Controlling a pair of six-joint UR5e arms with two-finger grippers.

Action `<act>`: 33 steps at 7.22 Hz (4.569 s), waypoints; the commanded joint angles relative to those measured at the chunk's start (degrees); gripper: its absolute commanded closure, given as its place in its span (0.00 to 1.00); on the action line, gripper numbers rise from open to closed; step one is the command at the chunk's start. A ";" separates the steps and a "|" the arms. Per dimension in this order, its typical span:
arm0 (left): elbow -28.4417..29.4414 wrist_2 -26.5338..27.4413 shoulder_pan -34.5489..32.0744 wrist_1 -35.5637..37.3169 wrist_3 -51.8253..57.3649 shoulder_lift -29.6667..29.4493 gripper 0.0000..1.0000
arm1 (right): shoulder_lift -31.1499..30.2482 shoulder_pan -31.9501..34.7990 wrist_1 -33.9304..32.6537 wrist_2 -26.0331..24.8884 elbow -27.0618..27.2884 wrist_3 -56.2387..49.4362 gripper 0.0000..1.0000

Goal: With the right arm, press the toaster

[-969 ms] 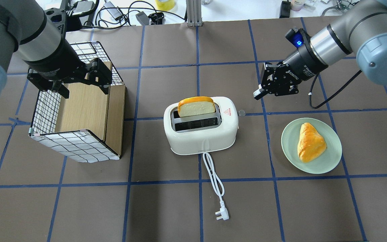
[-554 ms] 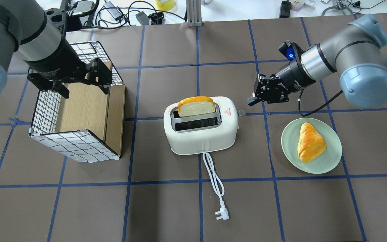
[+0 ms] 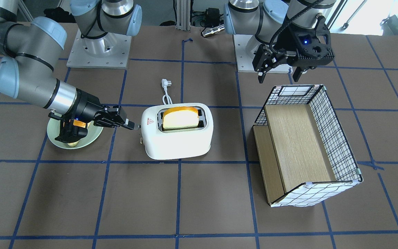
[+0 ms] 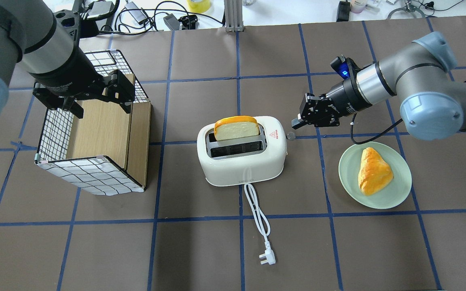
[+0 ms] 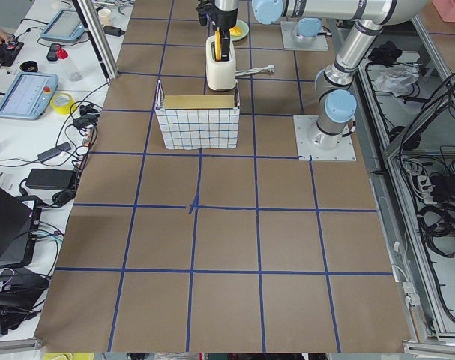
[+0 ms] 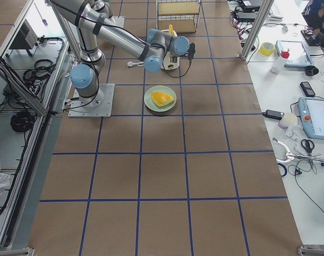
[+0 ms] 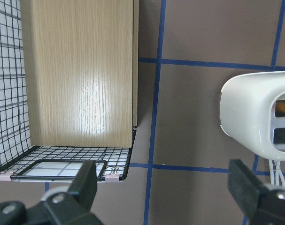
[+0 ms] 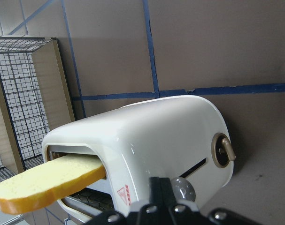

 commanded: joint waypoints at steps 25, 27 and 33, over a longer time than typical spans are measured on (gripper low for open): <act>0.00 -0.01 0.00 0.00 0.00 0.00 0.00 | -2.71 10.55 10.53 -28.78 -19.03 20.21 1.00; 0.00 -0.01 0.00 0.00 0.00 0.00 0.00 | -2.70 10.55 23.58 -36.77 -29.35 20.21 1.00; 0.00 -0.01 0.00 0.00 0.00 0.00 0.00 | -2.53 10.55 20.38 -45.77 -32.03 19.15 0.00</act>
